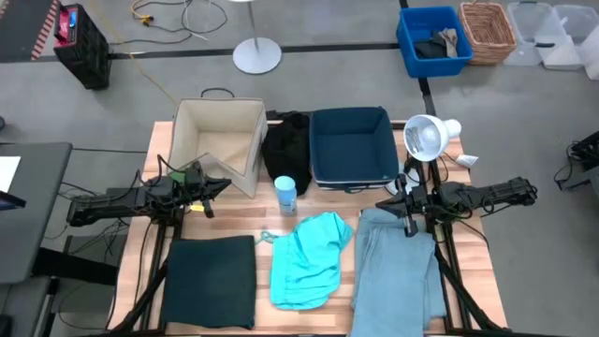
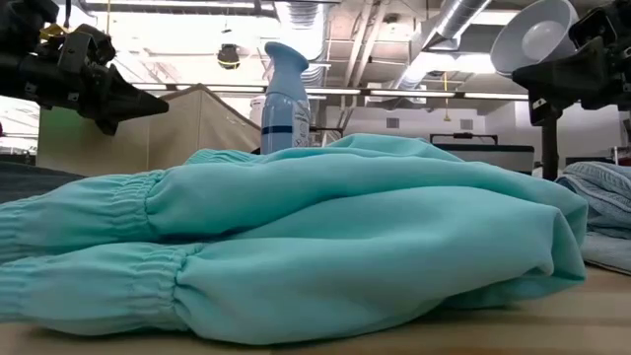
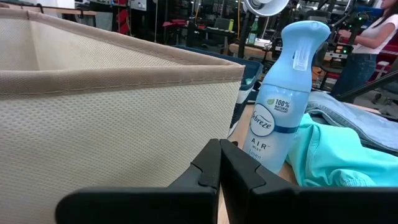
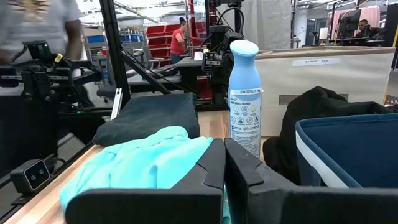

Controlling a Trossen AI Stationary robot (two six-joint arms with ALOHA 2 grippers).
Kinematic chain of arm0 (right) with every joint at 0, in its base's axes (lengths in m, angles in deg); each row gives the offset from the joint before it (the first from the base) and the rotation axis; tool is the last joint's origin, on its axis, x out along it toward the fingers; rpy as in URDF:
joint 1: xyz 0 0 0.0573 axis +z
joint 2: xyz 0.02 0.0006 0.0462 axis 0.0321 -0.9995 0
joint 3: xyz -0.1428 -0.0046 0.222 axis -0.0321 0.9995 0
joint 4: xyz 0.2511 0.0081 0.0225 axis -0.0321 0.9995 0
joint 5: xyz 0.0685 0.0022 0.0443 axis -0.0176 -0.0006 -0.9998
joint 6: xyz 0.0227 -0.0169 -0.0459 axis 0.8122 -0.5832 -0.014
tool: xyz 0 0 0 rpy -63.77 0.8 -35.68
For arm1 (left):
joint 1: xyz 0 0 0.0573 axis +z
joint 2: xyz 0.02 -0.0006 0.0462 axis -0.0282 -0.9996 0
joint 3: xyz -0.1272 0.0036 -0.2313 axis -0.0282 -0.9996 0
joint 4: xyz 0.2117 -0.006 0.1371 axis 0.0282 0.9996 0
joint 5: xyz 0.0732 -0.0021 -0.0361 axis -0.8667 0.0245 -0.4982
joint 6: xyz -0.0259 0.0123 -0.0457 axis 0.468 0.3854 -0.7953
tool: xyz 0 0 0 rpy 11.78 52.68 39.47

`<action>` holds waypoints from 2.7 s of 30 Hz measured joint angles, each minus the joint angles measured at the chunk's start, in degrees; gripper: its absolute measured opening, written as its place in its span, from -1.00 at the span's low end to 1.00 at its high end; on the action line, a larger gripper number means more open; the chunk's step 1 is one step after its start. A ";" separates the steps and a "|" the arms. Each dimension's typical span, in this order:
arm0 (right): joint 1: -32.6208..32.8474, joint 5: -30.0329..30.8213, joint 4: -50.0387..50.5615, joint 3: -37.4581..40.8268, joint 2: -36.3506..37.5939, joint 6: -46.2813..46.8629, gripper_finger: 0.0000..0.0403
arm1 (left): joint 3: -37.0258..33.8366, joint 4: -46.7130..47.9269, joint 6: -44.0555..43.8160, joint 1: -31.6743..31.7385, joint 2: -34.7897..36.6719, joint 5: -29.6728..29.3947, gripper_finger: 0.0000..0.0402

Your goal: Sort clothes

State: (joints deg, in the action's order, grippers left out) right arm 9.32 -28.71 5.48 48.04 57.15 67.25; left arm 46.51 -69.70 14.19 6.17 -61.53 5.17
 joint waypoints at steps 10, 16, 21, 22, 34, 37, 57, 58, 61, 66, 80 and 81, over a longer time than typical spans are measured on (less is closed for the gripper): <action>0.00 0.00 0.00 0.01 0.00 0.00 -0.90 | 0.00 -0.01 -0.02 0.00 0.00 0.00 -1.00; 0.00 -0.01 0.00 -0.01 -0.01 0.00 -0.90 | 0.00 -2.97 -12.70 0.00 -0.02 -0.02 -1.00; 0.00 -0.01 0.00 -0.01 -0.01 0.00 -0.90 | -0.48 -9.83 -36.52 0.02 -0.03 -3.15 -1.00; 0.00 0.01 -0.01 -0.01 0.00 0.00 -0.90 | -0.46 -11.52 -37.64 0.02 -0.04 -5.41 -1.00; 0.00 0.00 -0.02 0.01 -0.01 0.00 -0.90 | 0.02 -13.15 -52.07 0.02 -0.35 -12.30 -1.00; 0.00 0.00 -0.02 -0.01 -0.01 0.00 -0.90 | -0.14 -16.20 -49.74 -0.11 -0.42 -9.47 -1.00; -1.08 0.61 -6.23 0.06 0.01 10.26 -0.90 | 13.01 -35.88 -47.66 -4.11 -14.62 10.54 -1.00; -1.17 0.68 -7.33 0.06 0.00 11.67 -0.90 | 14.96 -35.74 -45.89 -4.49 -16.97 10.54 -1.00; -1.29 0.67 -12.50 0.06 -0.01 16.33 -0.90 | 21.12 -34.85 -41.86 -5.87 -24.14 10.54 -0.95; -2.02 0.62 -23.84 0.04 0.01 22.69 -0.90 | 32.43 -21.67 -38.56 -8.71 -34.00 10.56 -0.76; -2.81 3.29 -24.59 -4.51 -3.19 24.81 -0.90 | 55.94 34.20 -48.77 -21.34 -57.35 28.57 -0.43; -2.41 3.29 -22.57 -5.69 -3.90 23.78 -0.90 | 56.32 37.44 -49.45 -22.21 -58.70 28.60 -0.43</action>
State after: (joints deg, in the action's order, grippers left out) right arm 6.91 -25.42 -17.09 42.35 53.26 91.03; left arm 102.83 -32.26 -35.27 -16.04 -120.23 33.78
